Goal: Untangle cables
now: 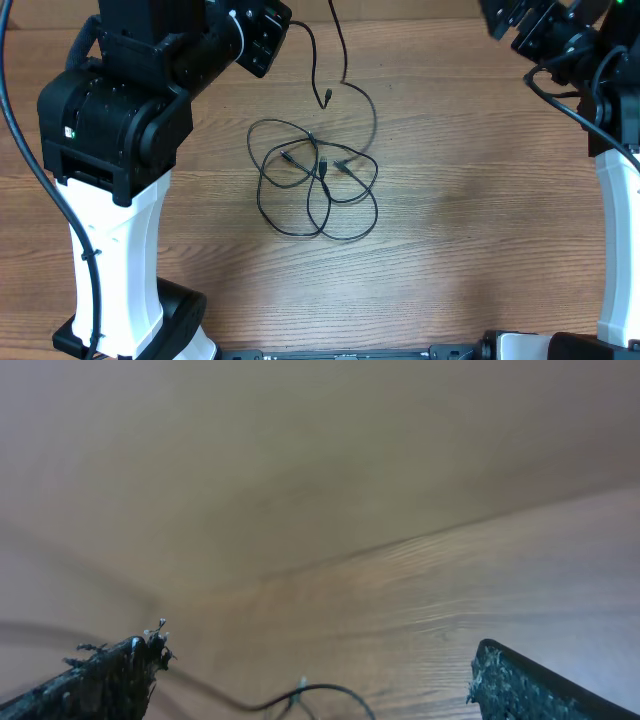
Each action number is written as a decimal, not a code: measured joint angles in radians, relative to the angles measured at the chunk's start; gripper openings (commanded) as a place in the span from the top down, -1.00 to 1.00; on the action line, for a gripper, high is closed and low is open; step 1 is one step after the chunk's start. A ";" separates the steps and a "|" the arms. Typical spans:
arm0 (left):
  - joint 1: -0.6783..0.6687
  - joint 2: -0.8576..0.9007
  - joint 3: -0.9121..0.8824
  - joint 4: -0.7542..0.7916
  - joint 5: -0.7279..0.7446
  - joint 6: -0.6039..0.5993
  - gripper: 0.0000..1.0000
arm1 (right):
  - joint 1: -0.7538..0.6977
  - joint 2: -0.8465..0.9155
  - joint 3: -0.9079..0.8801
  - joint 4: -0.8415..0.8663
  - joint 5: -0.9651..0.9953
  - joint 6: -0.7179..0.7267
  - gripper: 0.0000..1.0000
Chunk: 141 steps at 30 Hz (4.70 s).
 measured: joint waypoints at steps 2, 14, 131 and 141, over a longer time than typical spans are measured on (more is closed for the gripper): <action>0.000 0.000 0.000 -0.015 0.052 0.018 0.91 | 0.000 0.000 0.000 -0.002 -0.069 -0.078 -1.00; 0.000 0.000 0.000 0.012 0.424 0.095 0.91 | 0.042 0.000 0.000 -0.004 -0.382 -0.353 -1.00; -0.192 0.118 -0.002 -0.179 0.200 0.071 -0.99 | 0.018 0.000 0.000 0.238 0.074 0.277 0.93; -0.192 0.118 -0.002 -0.180 0.188 0.066 -0.99 | 0.013 0.019 0.000 0.177 0.504 0.306 0.92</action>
